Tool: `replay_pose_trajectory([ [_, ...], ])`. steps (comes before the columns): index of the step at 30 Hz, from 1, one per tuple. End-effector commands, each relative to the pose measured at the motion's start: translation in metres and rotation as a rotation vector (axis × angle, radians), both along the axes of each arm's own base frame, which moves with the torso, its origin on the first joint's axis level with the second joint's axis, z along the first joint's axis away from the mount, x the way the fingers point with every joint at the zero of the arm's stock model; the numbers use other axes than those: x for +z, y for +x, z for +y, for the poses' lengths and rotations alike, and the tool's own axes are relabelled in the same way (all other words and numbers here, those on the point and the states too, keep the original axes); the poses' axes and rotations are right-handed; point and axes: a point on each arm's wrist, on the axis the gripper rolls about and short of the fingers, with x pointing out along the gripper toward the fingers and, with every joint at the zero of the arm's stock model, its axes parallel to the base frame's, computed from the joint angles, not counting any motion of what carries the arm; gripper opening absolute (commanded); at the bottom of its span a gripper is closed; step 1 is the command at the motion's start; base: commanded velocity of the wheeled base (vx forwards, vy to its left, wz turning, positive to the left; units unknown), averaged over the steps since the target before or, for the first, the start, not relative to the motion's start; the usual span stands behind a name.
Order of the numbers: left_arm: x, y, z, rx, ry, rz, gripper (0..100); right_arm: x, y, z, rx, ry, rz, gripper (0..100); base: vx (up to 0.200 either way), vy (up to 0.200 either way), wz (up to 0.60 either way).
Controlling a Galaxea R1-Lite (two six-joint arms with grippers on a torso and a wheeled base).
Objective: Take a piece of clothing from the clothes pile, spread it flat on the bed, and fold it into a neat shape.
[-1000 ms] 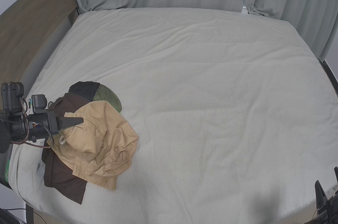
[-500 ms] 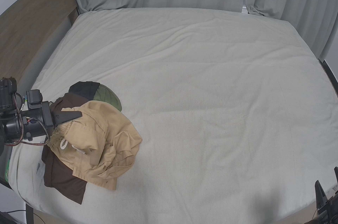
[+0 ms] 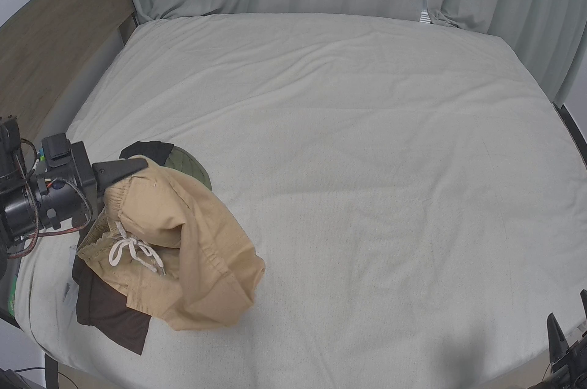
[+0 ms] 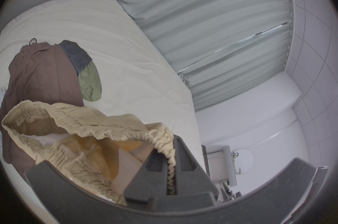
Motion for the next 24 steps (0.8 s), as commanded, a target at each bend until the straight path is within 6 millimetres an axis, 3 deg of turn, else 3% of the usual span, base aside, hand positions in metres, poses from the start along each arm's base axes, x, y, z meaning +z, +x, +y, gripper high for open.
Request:
replay_pose_trajectory([
  [1,0.008,-0.002,-0.019,0.002,-0.036,-0.033,0,-0.005,0.001,0.000,0.001,-0.001,0.011,100,0.000,0.000,0.00],
  [4,0.012,-0.002,-0.032,-0.009,-0.077,-0.059,0,-0.005,0.001,0.000,0.001,-0.001,0.009,100,0.000,0.000,0.00],
  [16,0.011,0.000,-0.047,-0.020,-0.080,-0.054,0,-0.005,0.001,0.000,0.001,-0.001,0.009,100,0.000,0.000,0.00],
  [24,0.012,0.002,-0.068,-0.045,-0.085,-0.056,0,-0.005,0.001,0.000,0.001,-0.001,0.009,100,0.000,0.000,0.00],
])
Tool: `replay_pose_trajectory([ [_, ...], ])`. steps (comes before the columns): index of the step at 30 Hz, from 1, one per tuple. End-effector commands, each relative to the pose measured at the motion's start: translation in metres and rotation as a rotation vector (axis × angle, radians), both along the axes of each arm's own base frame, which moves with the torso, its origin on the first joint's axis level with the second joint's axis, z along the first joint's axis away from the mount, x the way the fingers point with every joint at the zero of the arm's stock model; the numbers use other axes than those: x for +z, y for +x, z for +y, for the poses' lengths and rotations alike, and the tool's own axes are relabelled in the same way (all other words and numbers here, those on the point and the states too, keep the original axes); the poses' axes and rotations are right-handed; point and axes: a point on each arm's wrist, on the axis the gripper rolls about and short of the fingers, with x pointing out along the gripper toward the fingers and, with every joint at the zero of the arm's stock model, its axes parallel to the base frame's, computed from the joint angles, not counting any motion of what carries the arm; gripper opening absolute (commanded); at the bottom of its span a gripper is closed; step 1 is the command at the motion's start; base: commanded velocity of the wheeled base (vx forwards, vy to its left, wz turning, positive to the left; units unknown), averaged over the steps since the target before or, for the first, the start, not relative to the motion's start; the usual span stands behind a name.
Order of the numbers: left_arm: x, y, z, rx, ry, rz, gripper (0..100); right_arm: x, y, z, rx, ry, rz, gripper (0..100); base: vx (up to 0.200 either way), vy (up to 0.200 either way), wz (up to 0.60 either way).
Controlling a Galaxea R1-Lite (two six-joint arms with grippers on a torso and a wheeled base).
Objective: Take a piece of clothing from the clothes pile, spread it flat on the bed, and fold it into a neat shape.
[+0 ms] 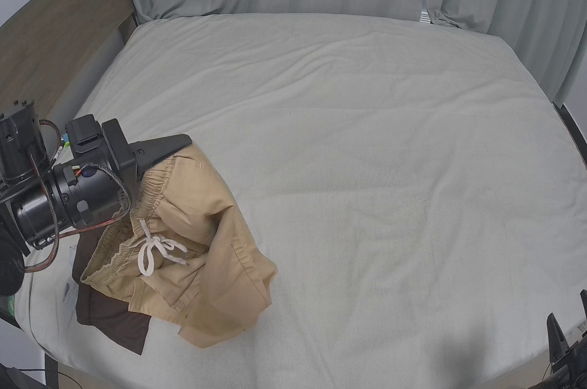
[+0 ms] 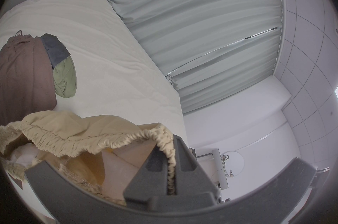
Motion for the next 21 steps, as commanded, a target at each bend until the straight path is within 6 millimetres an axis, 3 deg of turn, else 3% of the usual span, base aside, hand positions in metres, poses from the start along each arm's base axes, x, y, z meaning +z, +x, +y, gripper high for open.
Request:
replay_pose_trajectory([
  [1,-0.001,0.006,-0.020,0.007,-0.020,0.005,0,-0.005,0.001,0.000,0.001,-0.001,0.009,100,0.000,0.000,0.00],
  [21,-0.006,0.021,-0.088,-0.070,-0.074,0.008,0,-0.005,0.001,0.000,0.001,-0.001,0.009,100,0.000,0.000,0.00],
])
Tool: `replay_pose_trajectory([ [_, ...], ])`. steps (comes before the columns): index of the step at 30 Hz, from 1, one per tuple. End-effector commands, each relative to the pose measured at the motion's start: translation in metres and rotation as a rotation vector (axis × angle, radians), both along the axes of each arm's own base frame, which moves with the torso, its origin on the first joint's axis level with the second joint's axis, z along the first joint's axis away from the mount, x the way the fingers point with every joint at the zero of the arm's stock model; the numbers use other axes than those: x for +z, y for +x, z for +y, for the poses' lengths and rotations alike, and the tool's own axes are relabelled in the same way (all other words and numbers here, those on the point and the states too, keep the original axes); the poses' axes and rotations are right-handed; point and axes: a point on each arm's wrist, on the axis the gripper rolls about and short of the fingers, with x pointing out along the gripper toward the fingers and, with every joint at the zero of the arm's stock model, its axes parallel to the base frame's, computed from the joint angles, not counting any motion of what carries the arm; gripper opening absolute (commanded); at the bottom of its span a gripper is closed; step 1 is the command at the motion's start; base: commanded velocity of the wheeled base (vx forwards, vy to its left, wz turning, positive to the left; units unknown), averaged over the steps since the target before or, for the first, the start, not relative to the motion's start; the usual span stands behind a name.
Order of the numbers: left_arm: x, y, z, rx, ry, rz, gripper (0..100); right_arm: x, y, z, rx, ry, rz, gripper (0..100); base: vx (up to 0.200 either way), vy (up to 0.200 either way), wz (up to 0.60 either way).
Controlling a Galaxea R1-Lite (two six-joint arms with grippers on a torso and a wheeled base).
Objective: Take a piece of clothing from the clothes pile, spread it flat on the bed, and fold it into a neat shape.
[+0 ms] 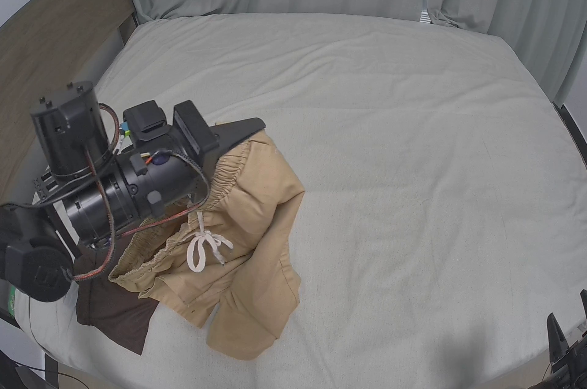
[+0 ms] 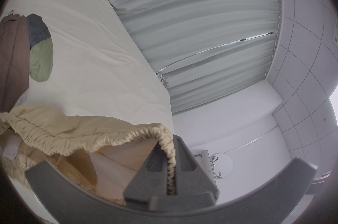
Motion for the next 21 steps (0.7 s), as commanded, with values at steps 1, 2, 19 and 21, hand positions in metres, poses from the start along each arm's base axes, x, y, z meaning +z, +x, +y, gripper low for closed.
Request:
replay_pose_trajectory([
  [1,-0.009,0.008,-0.016,-0.025,0.015,0.023,0,-0.005,0.001,0.000,0.001,-0.001,0.009,100,0.000,0.000,0.00],
  [2,-0.010,0.008,-0.020,-0.033,0.018,0.027,0,-0.005,0.001,0.000,0.001,0.001,0.009,100,0.000,0.000,0.00],
  [19,-0.021,0.022,-0.081,-0.129,-0.017,0.077,0,-0.005,0.001,0.000,0.001,0.001,0.009,100,0.000,0.000,0.00],
  [21,-0.022,0.024,-0.089,-0.143,-0.019,0.076,0,-0.005,0.001,0.000,0.001,0.001,0.009,100,0.000,0.000,0.00],
])
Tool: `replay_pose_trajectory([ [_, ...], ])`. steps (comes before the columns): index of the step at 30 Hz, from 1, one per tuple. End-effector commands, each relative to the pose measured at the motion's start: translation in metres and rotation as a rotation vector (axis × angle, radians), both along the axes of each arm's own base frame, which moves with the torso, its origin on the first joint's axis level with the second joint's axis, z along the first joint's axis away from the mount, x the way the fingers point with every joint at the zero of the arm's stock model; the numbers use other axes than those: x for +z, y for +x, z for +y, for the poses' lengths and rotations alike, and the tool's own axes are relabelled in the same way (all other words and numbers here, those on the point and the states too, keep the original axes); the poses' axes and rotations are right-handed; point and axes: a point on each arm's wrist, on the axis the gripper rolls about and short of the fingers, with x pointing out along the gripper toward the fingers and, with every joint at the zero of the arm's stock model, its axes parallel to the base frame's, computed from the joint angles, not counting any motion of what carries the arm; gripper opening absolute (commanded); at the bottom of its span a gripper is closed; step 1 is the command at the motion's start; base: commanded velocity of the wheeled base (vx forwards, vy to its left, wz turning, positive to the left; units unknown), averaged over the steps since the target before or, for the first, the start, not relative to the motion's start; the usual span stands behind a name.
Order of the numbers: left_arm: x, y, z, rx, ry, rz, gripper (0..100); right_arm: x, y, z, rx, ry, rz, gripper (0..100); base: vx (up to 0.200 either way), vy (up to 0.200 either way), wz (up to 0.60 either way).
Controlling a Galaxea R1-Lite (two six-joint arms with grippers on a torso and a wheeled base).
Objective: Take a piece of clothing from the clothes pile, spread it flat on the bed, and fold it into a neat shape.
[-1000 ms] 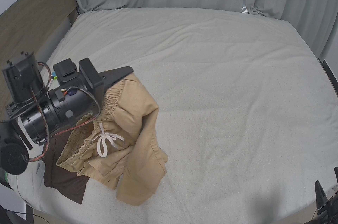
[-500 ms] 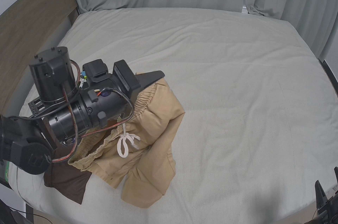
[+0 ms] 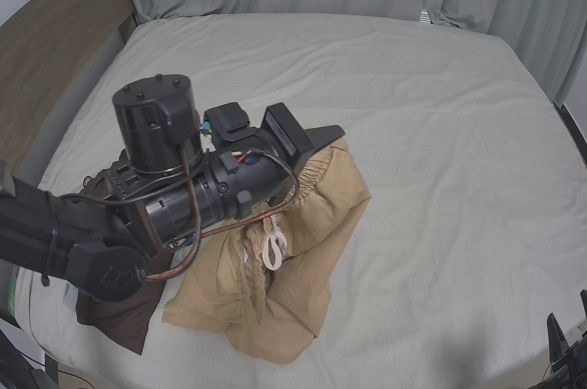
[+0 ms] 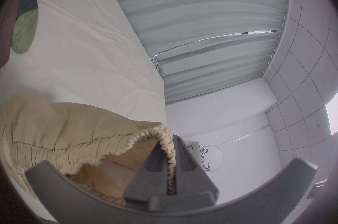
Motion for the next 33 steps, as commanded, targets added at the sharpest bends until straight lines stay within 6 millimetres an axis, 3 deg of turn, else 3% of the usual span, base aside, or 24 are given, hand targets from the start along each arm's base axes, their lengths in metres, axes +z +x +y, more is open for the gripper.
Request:
replay_pose_trajectory([
  [1,-0.013,0.007,-0.022,-0.032,0.015,0.023,0,-0.005,0.001,0.000,0.001,0.000,0.009,100,0.000,0.000,0.00],
  [8,-0.015,0.009,-0.045,-0.074,0.008,0.015,0,-0.005,0.001,0.000,0.001,0.000,0.009,100,0.000,0.000,0.00],
  [12,-0.001,0.012,-0.063,-0.102,-0.062,0.018,0,-0.005,0.001,0.000,0.001,0.000,0.009,100,0.000,0.000,0.00],
  [17,0.017,0.001,-0.081,-0.154,-0.111,0.026,0,-0.005,0.001,0.000,0.001,0.000,0.009,100,0.000,0.000,0.00],
  [24,0.062,-0.014,-0.098,-0.224,-0.210,0.008,0,-0.005,0.001,0.000,0.003,0.000,0.009,100,0.000,0.000,0.00],
  [33,0.115,-0.034,-0.093,-0.278,-0.359,0.045,0,-0.005,0.001,0.000,0.003,0.000,0.009,100,0.000,0.000,0.00],
])
